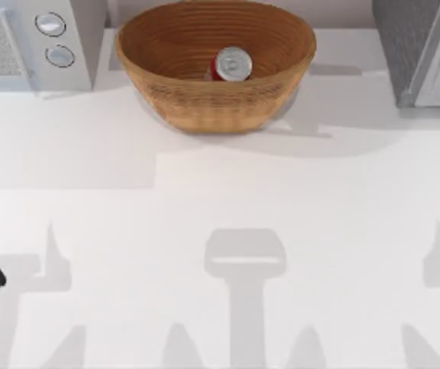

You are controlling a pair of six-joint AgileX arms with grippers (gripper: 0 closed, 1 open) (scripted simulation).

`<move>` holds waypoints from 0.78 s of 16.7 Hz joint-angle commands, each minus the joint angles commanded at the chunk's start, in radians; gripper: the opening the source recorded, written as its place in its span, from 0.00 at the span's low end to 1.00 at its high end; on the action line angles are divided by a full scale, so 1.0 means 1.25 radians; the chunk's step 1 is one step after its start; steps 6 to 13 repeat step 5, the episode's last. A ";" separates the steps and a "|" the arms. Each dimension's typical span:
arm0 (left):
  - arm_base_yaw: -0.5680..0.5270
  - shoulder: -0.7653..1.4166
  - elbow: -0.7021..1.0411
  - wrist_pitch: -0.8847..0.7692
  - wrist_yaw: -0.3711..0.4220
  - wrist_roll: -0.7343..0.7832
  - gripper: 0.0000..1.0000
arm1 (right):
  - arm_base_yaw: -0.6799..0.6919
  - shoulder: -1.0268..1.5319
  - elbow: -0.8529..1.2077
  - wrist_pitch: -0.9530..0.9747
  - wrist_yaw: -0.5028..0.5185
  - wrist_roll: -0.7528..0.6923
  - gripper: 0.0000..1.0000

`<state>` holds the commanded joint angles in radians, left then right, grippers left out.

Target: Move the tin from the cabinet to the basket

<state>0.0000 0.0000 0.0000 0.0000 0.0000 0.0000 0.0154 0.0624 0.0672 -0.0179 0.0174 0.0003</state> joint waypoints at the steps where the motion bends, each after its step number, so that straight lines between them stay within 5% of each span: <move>1: 0.000 0.000 0.000 0.000 0.000 0.000 1.00 | -0.006 -0.024 -0.026 0.007 -0.007 0.000 1.00; 13: 0.000 0.000 0.000 0.000 0.000 0.000 1.00 | -0.012 -0.050 -0.054 0.014 -0.014 0.000 1.00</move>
